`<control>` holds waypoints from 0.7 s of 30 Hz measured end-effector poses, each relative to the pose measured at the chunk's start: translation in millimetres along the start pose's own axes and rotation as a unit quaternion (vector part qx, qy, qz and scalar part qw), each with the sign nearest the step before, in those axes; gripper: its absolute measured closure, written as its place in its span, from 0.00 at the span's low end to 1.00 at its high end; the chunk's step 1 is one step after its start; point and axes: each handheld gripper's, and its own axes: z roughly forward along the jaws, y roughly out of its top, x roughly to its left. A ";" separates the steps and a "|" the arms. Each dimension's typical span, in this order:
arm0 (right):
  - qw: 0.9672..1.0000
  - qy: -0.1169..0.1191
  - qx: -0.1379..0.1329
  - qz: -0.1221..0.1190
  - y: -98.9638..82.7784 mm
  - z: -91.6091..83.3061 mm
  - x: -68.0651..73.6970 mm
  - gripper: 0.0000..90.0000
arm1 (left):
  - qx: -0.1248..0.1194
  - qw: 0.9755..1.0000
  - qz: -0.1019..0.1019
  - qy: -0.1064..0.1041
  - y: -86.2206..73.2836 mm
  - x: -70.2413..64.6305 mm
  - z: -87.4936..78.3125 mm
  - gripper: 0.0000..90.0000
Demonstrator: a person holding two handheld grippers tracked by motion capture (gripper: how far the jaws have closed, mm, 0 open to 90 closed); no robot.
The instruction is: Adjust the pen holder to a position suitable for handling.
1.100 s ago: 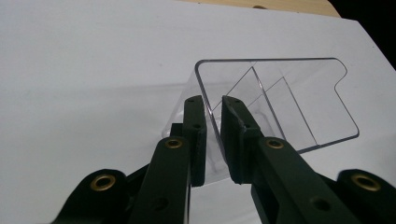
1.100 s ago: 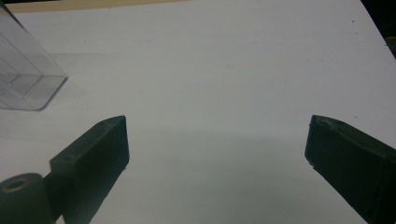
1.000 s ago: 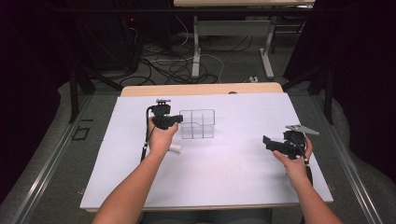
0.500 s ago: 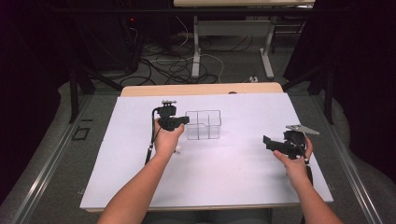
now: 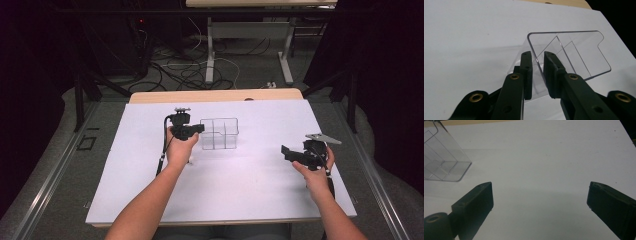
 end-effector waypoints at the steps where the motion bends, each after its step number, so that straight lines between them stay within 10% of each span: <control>1: 1.000 0.000 0.000 0.000 0.0 0.0 0.0 0.07 | 0.000 1.000 -0.001 -0.001 0.0 0.2 0.1 0.87; 21: 1.000 -0.001 0.000 0.005 -0.5 -0.7 -1.0 0.07 | -0.021 1.000 0.012 -0.005 1.3 9.2 -13.3 0.75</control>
